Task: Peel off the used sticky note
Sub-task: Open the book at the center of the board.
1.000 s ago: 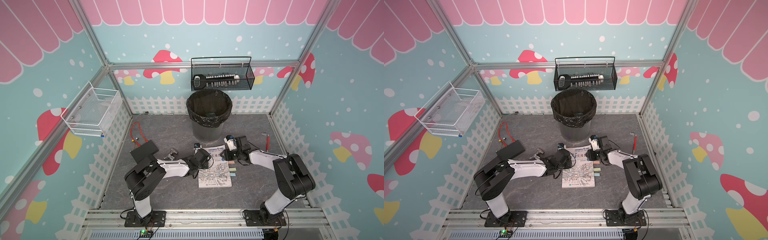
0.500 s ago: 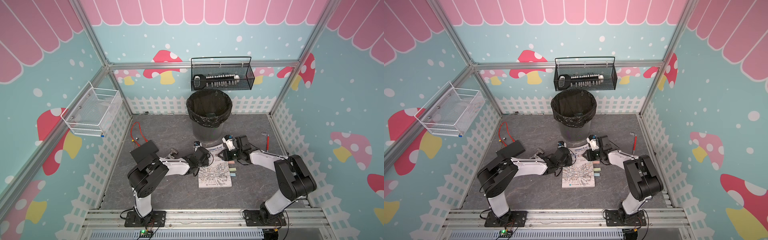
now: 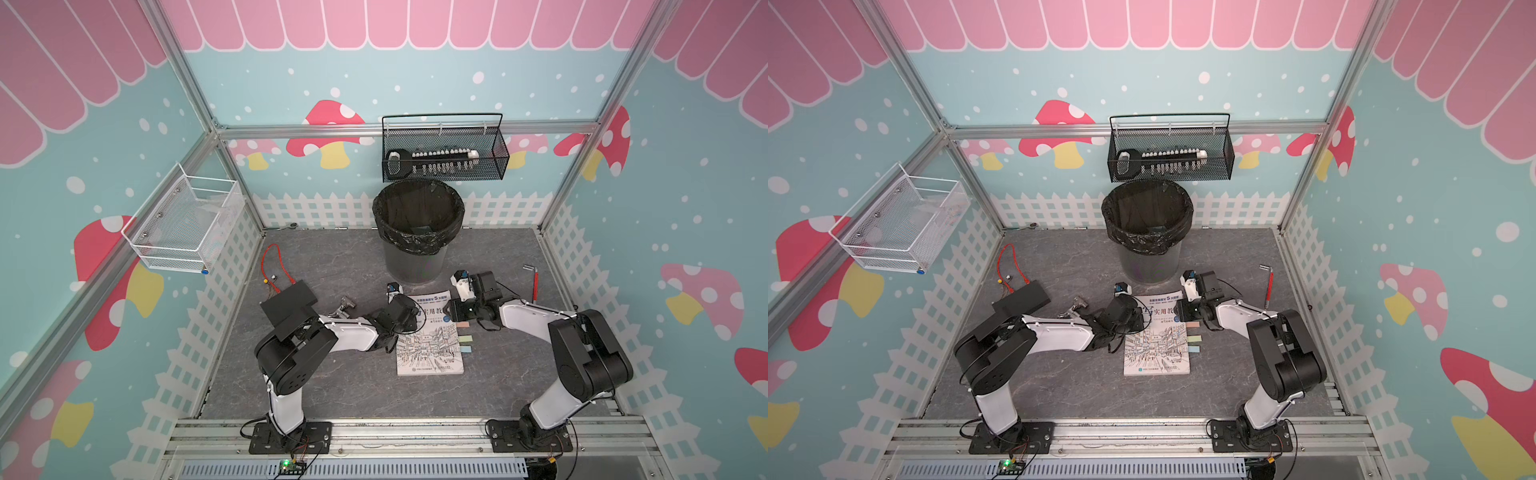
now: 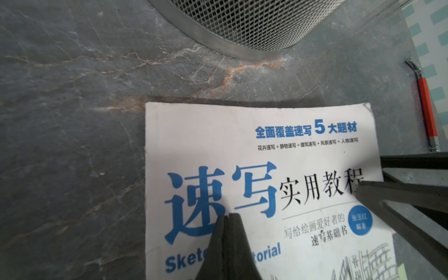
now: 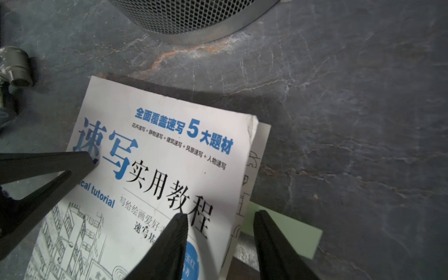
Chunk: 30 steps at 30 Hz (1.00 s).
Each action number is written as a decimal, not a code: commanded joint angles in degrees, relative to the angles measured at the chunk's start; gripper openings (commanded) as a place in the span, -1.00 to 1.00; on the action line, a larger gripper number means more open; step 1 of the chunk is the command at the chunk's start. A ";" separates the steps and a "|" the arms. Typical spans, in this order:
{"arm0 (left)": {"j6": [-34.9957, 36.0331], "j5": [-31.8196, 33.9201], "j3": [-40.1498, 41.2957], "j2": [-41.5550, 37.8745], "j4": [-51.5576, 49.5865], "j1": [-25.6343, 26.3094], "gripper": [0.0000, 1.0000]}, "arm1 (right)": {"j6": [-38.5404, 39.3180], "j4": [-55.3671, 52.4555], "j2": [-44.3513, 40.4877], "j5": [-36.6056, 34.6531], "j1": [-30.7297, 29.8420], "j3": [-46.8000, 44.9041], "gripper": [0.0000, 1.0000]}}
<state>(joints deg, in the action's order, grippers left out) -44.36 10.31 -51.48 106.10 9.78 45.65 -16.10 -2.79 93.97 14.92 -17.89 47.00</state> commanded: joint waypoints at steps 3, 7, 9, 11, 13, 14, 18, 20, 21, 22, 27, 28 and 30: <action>0.42 -0.90 4.47 3.14 -12.60 -1.00 -1.00 | 0.23 -0.83 1.18 -1.51 0.04 1.02 0.01; 0.47 -1.08 4.05 3.67 -12.62 -1.02 -1.00 | 0.27 -0.48 1.05 -0.10 0.00 0.71 0.00; 0.43 -1.19 3.86 3.93 -12.59 -1.01 -1.00 | 0.25 -0.14 1.09 0.68 0.04 0.67 0.00; 0.42 -1.16 3.87 4.00 -12.59 -1.01 -1.00 | 0.30 0.18 1.21 1.98 -0.03 0.63 0.00; 0.59 -1.01 4.04 3.89 -12.59 -1.08 -1.00 | 0.26 0.57 1.21 3.02 -0.12 0.77 0.00; 0.55 -0.95 4.08 3.83 -12.59 -1.01 -1.00 | 0.27 0.67 1.22 3.36 -0.13 0.77 -0.01; 0.59 -0.84 4.13 4.02 -12.64 -1.09 -1.00 | 0.35 0.63 1.39 3.80 -0.25 0.88 -0.01; 0.58 -0.90 4.06 4.20 -12.60 -1.08 -1.00 | 0.34 0.61 1.67 3.88 -0.31 0.90 -0.01; 0.56 -0.91 4.05 4.29 -12.59 -1.07 -1.00 | 0.36 0.76 1.90 3.86 -0.30 0.90 -0.01; 0.51 -0.90 4.03 4.35 -12.60 -1.09 -1.00 | 0.37 0.74 2.13 3.89 -0.31 0.98 -0.01; 0.58 -0.81 4.13 4.40 -12.59 -1.06 -1.00 | 0.28 1.11 3.21 4.54 -0.44 1.17 -0.01; 0.55 -0.81 4.13 4.46 -12.59 -1.09 -1.00 | 0.23 1.20 3.25 4.92 -0.54 1.21 -0.02; 0.51 -0.73 4.11 4.46 -12.59 -1.04 -1.00 | 0.18 1.35 2.95 5.27 -0.86 1.19 -0.02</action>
<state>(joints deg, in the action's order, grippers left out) -44.36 9.78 -50.98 106.00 10.63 45.45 -16.10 -1.91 95.94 17.67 -18.00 47.31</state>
